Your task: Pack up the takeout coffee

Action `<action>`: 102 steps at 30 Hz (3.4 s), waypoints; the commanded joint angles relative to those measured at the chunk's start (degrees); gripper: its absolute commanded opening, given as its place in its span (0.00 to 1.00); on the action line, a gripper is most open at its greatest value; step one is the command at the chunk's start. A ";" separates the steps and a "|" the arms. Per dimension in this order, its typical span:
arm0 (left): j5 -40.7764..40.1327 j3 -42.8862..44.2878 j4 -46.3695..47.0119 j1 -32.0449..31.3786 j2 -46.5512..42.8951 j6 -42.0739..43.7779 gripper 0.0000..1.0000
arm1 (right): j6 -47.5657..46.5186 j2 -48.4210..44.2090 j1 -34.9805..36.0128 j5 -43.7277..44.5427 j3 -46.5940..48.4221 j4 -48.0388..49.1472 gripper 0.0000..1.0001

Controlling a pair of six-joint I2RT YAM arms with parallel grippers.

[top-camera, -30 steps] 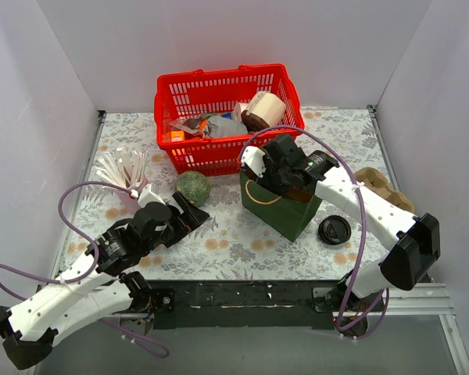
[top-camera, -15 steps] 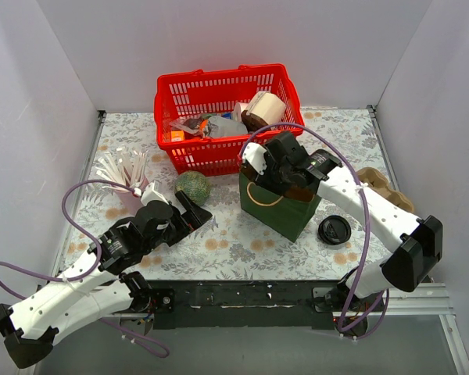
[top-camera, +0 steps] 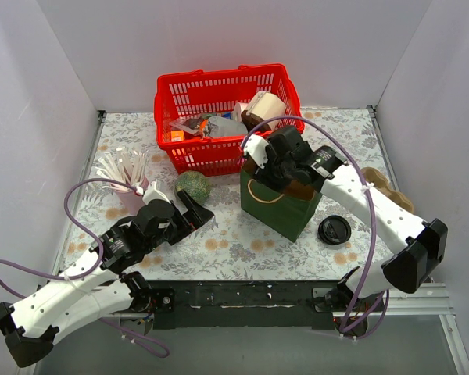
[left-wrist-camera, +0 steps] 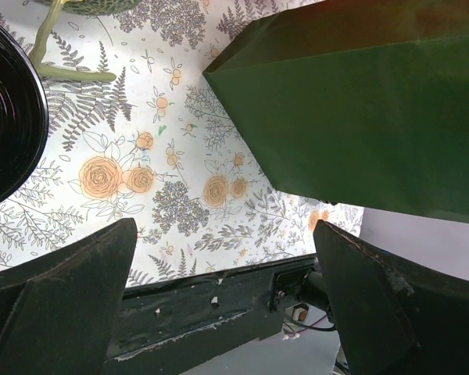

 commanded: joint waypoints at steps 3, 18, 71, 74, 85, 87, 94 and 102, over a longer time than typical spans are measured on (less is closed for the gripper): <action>0.54 -0.23 1.01 0.01 0.20 1.15 0.98 | 1.84 -3.90 -0.35 0.68 5.19 1.13 0.65; 0.19 0.74 0.75 0.01 -0.07 1.50 0.98 | 5.44 -14.44 -0.35 -0.47 2.30 18.26 0.77; 7.22 34.76 -0.14 43.17 33.16 41.13 0.53 | 24.26 -42.31 -0.35 40.41 -23.81 27.94 0.96; 8.28 33.62 1.35 43.17 32.63 42.97 0.50 | 23.12 -42.31 -0.36 39.97 -23.81 28.03 0.95; 6.61 33.44 2.41 43.17 30.88 44.12 0.09 | 21.88 -43.01 -0.36 39.53 -24.51 29.17 0.95; 5.65 33.79 2.76 43.17 30.08 44.65 0.00 | 21.80 -43.01 -0.35 39.44 -24.51 29.08 0.95; 3.19 36.33 3.64 43.17 26.66 47.72 0.00 | 21.36 -43.45 -0.35 39.53 -24.69 29.70 0.96; -5.17 47.14 3.29 43.17 25.33 50.72 0.00 | 18.82 -45.47 -0.35 39.18 -26.79 34.42 0.96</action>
